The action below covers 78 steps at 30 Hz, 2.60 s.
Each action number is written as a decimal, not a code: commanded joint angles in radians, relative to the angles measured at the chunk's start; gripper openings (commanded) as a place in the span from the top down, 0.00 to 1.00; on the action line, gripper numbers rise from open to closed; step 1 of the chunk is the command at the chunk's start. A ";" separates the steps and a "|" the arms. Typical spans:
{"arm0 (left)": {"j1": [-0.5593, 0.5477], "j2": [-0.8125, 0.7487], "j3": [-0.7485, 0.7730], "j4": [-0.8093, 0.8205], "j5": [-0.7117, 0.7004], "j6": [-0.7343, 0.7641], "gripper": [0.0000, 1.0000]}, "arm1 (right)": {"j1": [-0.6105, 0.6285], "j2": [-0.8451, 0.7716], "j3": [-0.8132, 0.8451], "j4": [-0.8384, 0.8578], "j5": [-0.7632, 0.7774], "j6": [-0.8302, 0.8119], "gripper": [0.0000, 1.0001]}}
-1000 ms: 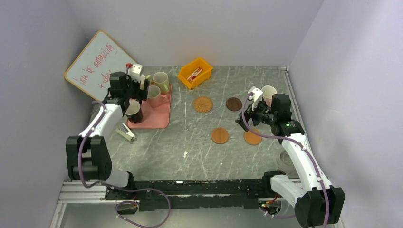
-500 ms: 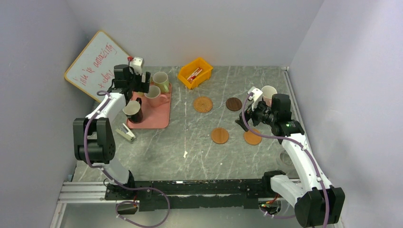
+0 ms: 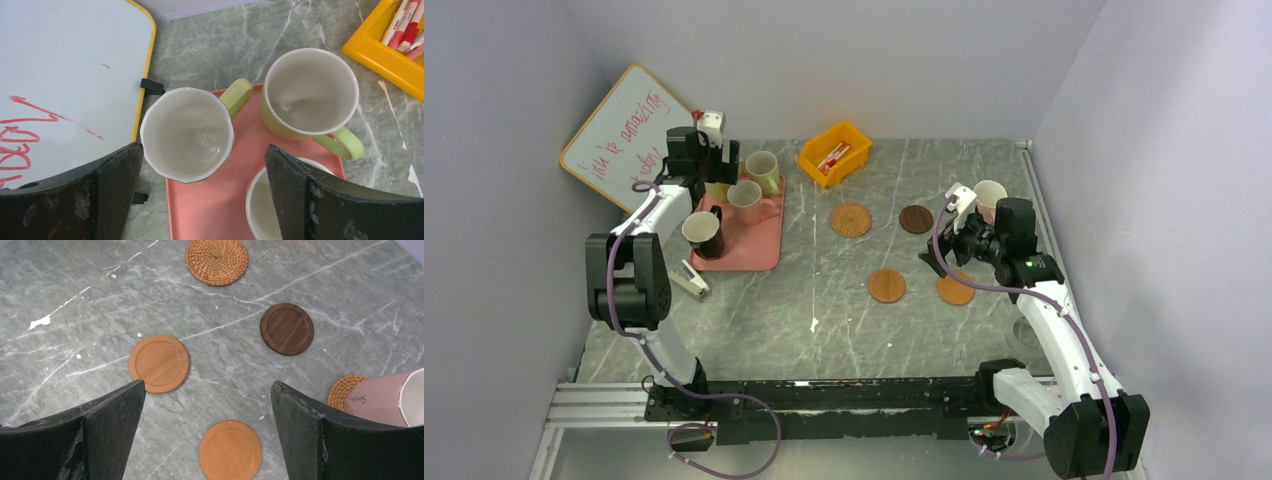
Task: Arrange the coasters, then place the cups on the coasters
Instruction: Pick up the cup from the tray.
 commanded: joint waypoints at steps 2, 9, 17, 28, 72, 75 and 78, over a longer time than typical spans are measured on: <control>0.002 0.017 0.034 0.037 -0.008 -0.020 0.04 | 0.004 -0.014 0.000 0.030 -0.022 -0.019 0.00; 0.002 0.025 0.031 0.037 -0.018 -0.027 0.04 | 0.004 -0.012 0.000 0.031 -0.019 -0.020 0.00; 0.062 -0.143 -0.058 -0.098 0.039 0.017 0.04 | 0.004 -0.017 0.000 0.029 -0.023 -0.021 0.00; 0.078 -0.538 -0.387 -0.284 0.079 0.197 0.04 | 0.003 -0.028 -0.002 0.030 -0.024 -0.015 0.00; 0.083 -0.496 -0.467 -0.187 0.070 0.192 0.04 | 0.003 -0.037 -0.002 0.025 -0.034 -0.019 0.00; 0.084 -0.474 -0.460 -0.187 0.067 0.188 0.04 | 0.003 -0.037 -0.002 0.025 -0.036 -0.018 0.00; 0.088 -0.467 -0.460 -0.177 0.060 0.185 0.04 | 0.003 -0.036 -0.001 0.024 -0.036 -0.019 0.00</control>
